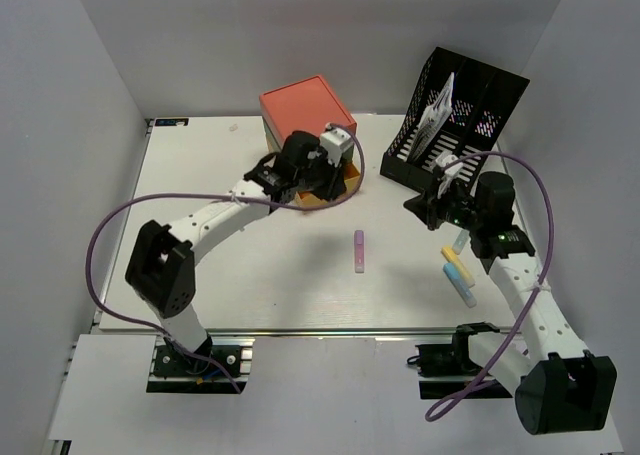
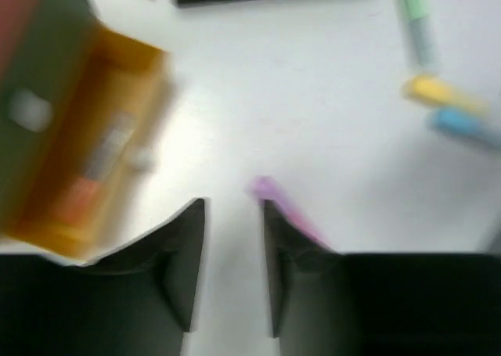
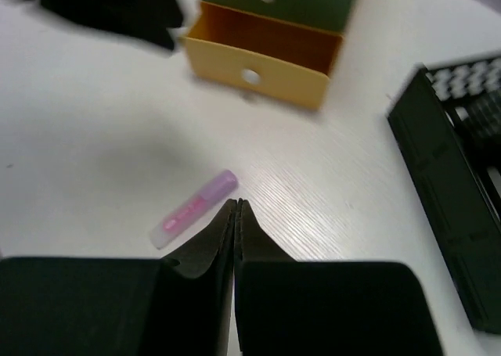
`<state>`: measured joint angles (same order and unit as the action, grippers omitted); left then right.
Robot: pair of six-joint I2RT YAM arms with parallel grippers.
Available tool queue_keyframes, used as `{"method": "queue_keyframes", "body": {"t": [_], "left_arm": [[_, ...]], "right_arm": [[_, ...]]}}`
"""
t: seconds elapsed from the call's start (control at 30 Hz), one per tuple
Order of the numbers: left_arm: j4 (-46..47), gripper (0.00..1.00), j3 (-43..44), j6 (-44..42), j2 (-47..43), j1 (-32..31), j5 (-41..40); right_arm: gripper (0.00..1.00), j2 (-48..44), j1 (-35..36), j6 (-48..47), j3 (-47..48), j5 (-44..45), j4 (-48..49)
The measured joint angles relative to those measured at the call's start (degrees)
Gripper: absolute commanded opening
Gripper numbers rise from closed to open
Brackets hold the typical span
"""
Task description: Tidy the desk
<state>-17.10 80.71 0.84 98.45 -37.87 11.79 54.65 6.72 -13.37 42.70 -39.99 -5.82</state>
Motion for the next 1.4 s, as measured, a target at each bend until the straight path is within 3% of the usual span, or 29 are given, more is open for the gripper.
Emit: {"method": "queue_keyframes", "body": {"t": [0.1,0.27,0.53,0.8,1.13,1.27,1.4], "left_arm": [[0.76,0.57,-6.56,12.81,-3.8,-4.22,-0.46],[-2.95,0.63,-9.7,28.0,-2.78,-11.76,-7.67],[-11.67,0.72,0.37,40.57,13.51,-18.64,-22.86],[-15.45,0.71,5.27,43.95,20.15,-18.97,-29.51],[-16.06,0.6,8.02,43.63,23.17,-18.91,-31.15],[-17.22,0.47,8.68,43.67,23.65,-18.95,-31.89],[-18.8,0.41,9.84,43.56,24.5,-19.12,-32.85]], "right_arm": [[0.0,1.36,-0.83,3.19,0.04,7.39,-0.13],[0.14,1.01,-2.29,7.23,0.04,14.78,0.59],[0.17,1.29,-5.57,9.99,0.04,16.28,0.92],[0.18,1.27,-8.09,10.45,0.04,15.39,0.92],[0.18,0.98,-9.16,10.62,0.04,14.19,0.92],[0.18,0.83,-9.53,10.86,0.04,13.9,0.92],[0.18,0.76,-9.75,11.1,0.04,13.62,0.94]]}}
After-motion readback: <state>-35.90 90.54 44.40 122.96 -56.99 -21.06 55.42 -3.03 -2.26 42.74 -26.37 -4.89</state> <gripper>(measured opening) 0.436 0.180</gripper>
